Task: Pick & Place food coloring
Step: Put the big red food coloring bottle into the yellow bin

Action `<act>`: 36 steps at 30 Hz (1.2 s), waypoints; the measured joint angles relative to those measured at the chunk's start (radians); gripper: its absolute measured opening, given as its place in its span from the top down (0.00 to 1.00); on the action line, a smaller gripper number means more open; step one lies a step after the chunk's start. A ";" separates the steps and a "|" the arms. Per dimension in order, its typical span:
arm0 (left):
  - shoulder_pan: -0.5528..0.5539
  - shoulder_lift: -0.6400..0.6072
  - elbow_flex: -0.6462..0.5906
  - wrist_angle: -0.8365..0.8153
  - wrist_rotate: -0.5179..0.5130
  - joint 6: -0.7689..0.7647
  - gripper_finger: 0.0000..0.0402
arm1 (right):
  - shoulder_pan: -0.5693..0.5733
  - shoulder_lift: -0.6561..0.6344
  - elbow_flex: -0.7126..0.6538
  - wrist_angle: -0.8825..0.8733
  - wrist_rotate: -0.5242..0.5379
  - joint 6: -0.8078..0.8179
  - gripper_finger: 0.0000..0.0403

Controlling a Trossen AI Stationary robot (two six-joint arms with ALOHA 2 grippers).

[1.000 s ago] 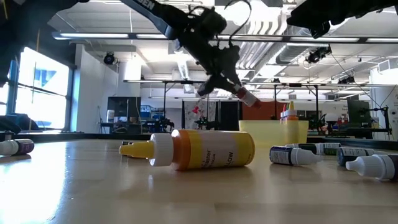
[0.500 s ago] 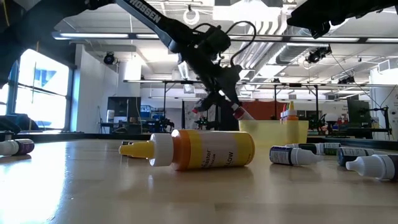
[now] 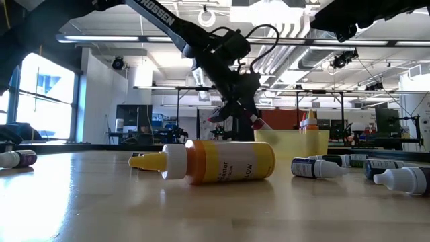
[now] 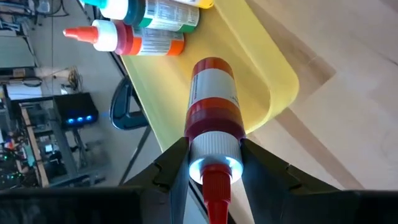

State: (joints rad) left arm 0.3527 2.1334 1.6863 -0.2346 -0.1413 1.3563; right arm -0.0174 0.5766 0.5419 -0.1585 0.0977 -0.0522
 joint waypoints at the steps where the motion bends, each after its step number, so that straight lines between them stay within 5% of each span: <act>1: 0.000 0.000 0.000 -0.001 0.001 0.000 0.70 | 0.000 0.000 0.000 0.000 0.000 0.000 0.69; 15: -0.008 0.000 0.000 0.030 -0.020 0.000 0.70 | 0.000 0.000 0.000 -0.003 0.005 0.000 0.69; 19: -0.007 0.000 0.000 0.031 -0.040 0.000 0.70 | 0.000 0.034 0.000 -0.002 0.138 0.033 0.69; 29: -0.007 0.000 0.000 0.030 -0.032 -0.003 0.70 | -0.085 0.396 0.000 0.212 0.371 -0.072 0.71; 36: -0.007 0.000 0.000 0.031 -0.007 -0.005 0.70 | -0.188 0.579 0.000 0.364 0.444 -0.085 0.90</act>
State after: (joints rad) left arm 0.3454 2.1330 1.6859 -0.2033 -0.1483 1.3511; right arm -0.2055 1.1554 0.5423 0.2054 0.5419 -0.1373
